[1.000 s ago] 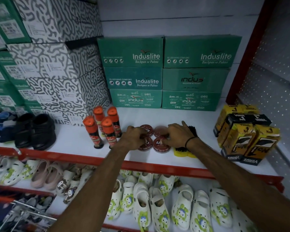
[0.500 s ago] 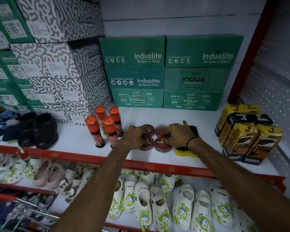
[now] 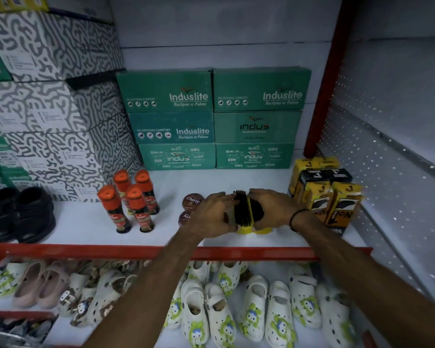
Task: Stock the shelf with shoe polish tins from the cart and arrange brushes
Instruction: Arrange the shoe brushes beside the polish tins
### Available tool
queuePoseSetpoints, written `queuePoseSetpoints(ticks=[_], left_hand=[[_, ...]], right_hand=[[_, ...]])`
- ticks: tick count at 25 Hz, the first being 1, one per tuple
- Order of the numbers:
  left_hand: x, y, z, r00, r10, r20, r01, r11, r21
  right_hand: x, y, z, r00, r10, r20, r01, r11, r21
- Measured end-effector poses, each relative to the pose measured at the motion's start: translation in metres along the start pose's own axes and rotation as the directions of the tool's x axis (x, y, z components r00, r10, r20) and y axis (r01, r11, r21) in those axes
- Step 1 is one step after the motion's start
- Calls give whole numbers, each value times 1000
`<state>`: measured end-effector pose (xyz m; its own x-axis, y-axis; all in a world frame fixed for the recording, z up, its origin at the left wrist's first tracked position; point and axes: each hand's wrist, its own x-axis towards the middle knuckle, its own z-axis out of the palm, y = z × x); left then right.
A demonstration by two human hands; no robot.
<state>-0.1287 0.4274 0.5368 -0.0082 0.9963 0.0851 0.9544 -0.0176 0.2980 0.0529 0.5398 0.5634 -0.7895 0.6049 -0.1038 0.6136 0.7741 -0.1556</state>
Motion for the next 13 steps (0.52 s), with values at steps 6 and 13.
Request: queuePoseSetpoints(ticks=[6, 13], left_hand=[[0, 17, 16, 998, 56, -29, -53, 992, 119], [0, 20, 18, 995, 84, -61, -81, 995, 55]], right_hand=[[-22, 16, 14, 1000, 14, -21, -15, 999, -50], [-24, 22, 19, 998, 9, -63, -7, 999, 39]])
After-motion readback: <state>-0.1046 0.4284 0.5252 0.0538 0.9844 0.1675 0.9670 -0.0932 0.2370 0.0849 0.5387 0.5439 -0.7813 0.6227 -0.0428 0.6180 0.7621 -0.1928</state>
